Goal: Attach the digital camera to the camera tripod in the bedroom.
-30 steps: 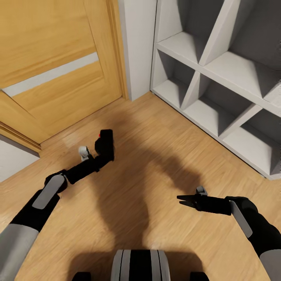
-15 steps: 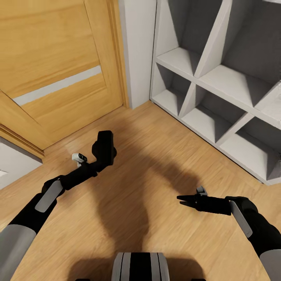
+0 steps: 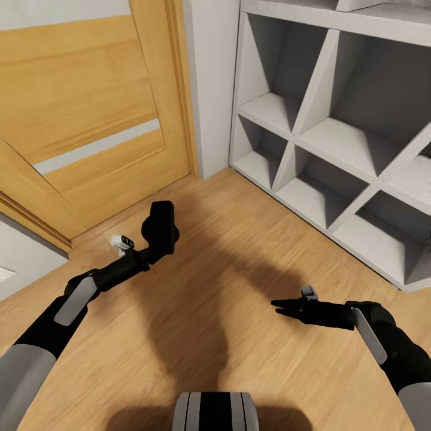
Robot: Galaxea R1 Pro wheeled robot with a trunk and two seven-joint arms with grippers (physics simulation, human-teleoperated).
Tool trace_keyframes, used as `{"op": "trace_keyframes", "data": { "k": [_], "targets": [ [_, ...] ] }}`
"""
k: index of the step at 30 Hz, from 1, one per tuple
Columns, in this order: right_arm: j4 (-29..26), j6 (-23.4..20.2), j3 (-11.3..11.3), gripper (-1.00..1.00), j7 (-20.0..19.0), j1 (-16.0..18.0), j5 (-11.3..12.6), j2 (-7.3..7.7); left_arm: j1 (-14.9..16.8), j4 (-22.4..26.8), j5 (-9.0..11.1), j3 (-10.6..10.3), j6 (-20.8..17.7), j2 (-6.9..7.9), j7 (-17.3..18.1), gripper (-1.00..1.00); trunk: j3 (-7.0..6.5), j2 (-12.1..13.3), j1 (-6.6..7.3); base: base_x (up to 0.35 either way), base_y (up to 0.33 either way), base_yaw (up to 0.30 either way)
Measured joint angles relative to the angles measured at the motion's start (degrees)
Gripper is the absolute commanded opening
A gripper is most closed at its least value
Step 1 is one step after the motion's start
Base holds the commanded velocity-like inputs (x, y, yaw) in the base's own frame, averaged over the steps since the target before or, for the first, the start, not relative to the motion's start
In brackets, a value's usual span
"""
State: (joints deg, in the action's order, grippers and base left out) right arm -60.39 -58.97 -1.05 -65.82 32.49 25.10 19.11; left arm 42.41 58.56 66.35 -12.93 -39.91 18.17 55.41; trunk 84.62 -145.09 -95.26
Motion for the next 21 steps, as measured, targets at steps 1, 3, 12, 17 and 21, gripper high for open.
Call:
{"op": "trace_keyframes", "data": {
  "k": [1,3,12,17,21],
  "targets": [
    [0.0,0.0,0.0,1.0,0.0,0.0,0.0,0.0,0.0,-0.02,-0.04,0.0,-0.02,-0.01,-0.13,-1.0,-0.22,0.01,0.03,0.0,0.0,0.0],
    [0.0,0.0,0.0,1.0,0.0,0.0,-0.01,0.0,0.0,-0.05,-0.03,0.03,-0.05,-0.02,-0.3,-1.0,-0.67,0.04,0.08,0.0,0.0,0.0],
    [0.03,0.0,-0.01,1.0,0.07,0.0,-0.02,0.0,0.0,0.61,0.06,0.07,-0.11,-0.05,-2.29,-1.0,-2.66,0.16,0.31,0.0,0.0,0.0],
    [0.02,0.65,0.0,1.0,0.07,0.0,-0.02,0.0,0.0,2.1,0.22,0.07,-0.07,-0.33,-2.27,-1.0,-3.77,0.23,0.44,0.0,0.0,0.0],
    [0.03,1.64,-0.01,1.0,0.0,0.0,-0.01,0.0,0.0,6.48,-0.34,-1.35,0.02,-0.34,-2.27,-1.0,-4.66,0.28,0.54,0.0,0.0,0.0]
  ]
}}
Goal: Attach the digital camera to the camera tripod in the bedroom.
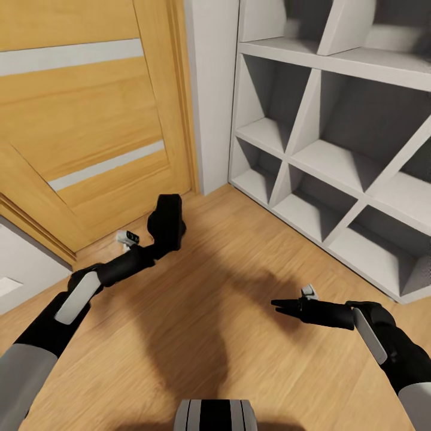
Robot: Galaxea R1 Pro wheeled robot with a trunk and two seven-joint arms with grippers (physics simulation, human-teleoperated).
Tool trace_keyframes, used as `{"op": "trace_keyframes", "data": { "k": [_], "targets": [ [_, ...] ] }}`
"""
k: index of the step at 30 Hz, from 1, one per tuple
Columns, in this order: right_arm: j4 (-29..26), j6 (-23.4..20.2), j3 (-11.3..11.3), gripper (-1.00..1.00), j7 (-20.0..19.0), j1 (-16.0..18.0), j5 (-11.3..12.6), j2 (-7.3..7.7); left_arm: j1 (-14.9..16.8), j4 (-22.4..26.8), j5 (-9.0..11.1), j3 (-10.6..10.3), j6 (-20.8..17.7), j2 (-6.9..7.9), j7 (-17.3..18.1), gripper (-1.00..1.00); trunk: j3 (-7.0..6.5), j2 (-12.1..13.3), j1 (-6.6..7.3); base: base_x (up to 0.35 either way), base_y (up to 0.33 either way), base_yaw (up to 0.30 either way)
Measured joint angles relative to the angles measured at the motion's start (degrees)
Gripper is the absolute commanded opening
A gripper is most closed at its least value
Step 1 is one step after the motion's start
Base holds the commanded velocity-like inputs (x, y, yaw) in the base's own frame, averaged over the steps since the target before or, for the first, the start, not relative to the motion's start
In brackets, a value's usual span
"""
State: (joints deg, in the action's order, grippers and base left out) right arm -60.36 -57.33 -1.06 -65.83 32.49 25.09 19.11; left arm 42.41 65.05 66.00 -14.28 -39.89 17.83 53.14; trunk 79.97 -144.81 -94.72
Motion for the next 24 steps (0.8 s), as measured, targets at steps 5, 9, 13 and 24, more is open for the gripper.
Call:
{"op": "trace_keyframes", "data": {
  "k": [5,9,13,24],
  "targets": [
    [0.03,0.45,0.01,1.0,-0.11,0.0,0.02,0.0,-0.01,8.97,-8.22,-10.83,8.9,0.16,0.25,-1.0,-1.11,0.07,0.13,0.0,0.0,0.0],
    [0.02,0.47,0.01,1.0,-0.12,0.0,0.02,0.0,-0.01,10.07,-9.59,-12.02,10.91,0.2,0.3,-1.0,-1.99,0.12,0.23,0.0,0.0,0.0],
    [0.01,0.46,0.01,1.0,-0.18,0.0,0.02,0.0,-0.01,10.55,-10.16,-12.57,11.8,0.3,0.33,-1.0,-2.88,0.18,0.33,0.0,0.0,0.0],
    [0.03,0.48,0.02,1.0,-0.22,0.0,0.02,0.0,-0.01,10.71,-10.41,-12.83,12.17,0.39,0.34,-1.0,-5.32,0.32,0.61,0.0,0.0,0.0]
  ]
}}
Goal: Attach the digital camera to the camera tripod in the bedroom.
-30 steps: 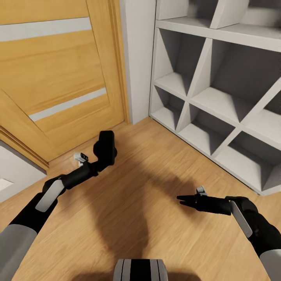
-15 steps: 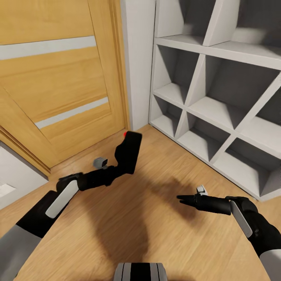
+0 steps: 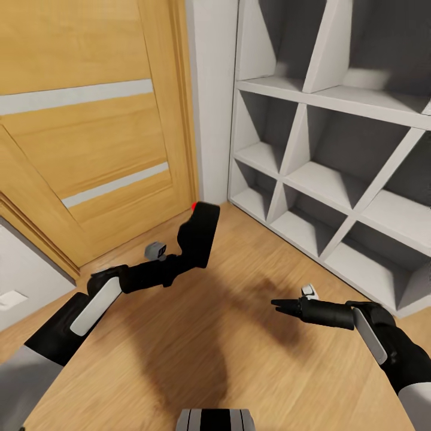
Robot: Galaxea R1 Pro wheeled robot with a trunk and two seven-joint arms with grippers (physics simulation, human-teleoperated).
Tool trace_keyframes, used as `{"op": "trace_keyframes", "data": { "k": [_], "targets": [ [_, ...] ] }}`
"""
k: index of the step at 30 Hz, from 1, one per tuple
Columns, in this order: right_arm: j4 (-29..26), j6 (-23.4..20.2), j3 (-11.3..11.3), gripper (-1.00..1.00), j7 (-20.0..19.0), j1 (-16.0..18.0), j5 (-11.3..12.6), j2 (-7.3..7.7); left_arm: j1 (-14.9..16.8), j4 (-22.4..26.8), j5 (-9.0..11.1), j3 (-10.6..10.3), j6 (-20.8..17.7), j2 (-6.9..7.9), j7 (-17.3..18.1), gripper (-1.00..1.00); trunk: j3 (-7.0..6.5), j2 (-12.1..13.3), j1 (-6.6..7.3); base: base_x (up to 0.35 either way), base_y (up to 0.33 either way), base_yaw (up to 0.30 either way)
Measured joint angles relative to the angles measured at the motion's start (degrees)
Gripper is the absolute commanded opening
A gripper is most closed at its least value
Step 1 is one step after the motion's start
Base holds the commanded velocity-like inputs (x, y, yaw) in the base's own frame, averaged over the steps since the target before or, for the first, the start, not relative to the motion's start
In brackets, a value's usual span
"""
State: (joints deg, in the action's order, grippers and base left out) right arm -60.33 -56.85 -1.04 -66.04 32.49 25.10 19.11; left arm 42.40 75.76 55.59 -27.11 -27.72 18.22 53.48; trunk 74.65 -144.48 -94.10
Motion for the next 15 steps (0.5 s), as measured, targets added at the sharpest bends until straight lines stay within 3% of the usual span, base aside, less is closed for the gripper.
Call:
{"op": "trace_keyframes", "data": {
  "k": [15],
  "targets": [
    [-0.02,0.0,0.0,1.0,0.08,0.0,0.0,0.0,0.0,0.01,0.01,-0.01,-0.03,0.01,0.0,-1.0,-3.33,0.2,0.39,0.0,0.0,0.0]
  ]
}}
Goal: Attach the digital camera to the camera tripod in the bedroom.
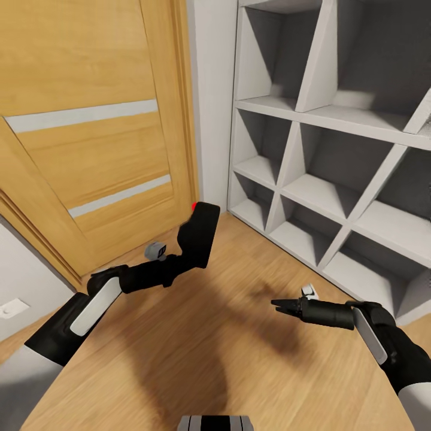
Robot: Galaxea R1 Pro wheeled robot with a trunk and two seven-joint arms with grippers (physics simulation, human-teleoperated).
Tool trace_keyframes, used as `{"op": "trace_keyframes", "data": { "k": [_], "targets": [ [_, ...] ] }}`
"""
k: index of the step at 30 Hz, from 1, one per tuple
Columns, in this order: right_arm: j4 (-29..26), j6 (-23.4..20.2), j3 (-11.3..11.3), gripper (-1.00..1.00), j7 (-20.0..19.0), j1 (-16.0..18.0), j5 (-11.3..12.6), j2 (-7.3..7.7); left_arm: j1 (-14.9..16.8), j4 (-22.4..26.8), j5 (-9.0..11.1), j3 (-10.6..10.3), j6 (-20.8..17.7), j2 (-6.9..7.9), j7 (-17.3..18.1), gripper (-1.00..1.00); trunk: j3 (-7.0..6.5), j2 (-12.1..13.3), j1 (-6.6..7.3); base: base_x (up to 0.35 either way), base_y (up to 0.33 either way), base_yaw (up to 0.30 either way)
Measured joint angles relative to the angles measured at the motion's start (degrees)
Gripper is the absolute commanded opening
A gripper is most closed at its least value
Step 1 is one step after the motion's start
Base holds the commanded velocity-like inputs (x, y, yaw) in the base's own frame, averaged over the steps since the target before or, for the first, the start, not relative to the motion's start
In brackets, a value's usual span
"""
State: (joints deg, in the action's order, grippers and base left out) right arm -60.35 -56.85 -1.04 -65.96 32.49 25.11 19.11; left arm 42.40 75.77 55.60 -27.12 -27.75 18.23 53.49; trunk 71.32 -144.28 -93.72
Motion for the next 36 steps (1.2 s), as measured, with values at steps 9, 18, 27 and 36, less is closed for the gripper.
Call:
{"op": "trace_keyframes", "data": {
  "k": [9,18,27,36],
  "targets": [
    [0.03,0.0,0.0,1.0,0.16,0.0,-0.08,0.0,0.0,-0.12,0.06,0.0,0.0,0.0,-0.04,-1.0,-2.0,0.12,0.23,0.0,0.0,0.0],
    [0.01,0.0,0.0,1.0,0.21,0.0,-0.08,0.0,0.0,-0.25,0.05,0.0,0.0,-0.06,-0.08,-1.0,-3.99,0.24,0.46,0.0,0.0,0.0],
    [0.03,0.01,-0.08,1.0,0.27,0.0,-0.08,-0.02,0.0,-0.34,0.23,0.0,0.02,-0.1,-0.18,-1.0,-5.99,0.36,0.7,0.0,0.0,0.0],
    [0.03,0.01,-0.09,1.0,0.43,0.0,-0.01,-0.01,0.0,-0.35,0.44,0.0,0.04,-0.19,-0.29,-1.0,-7.98,0.48,0.93,0.0,0.0,0.0]
  ]
}}
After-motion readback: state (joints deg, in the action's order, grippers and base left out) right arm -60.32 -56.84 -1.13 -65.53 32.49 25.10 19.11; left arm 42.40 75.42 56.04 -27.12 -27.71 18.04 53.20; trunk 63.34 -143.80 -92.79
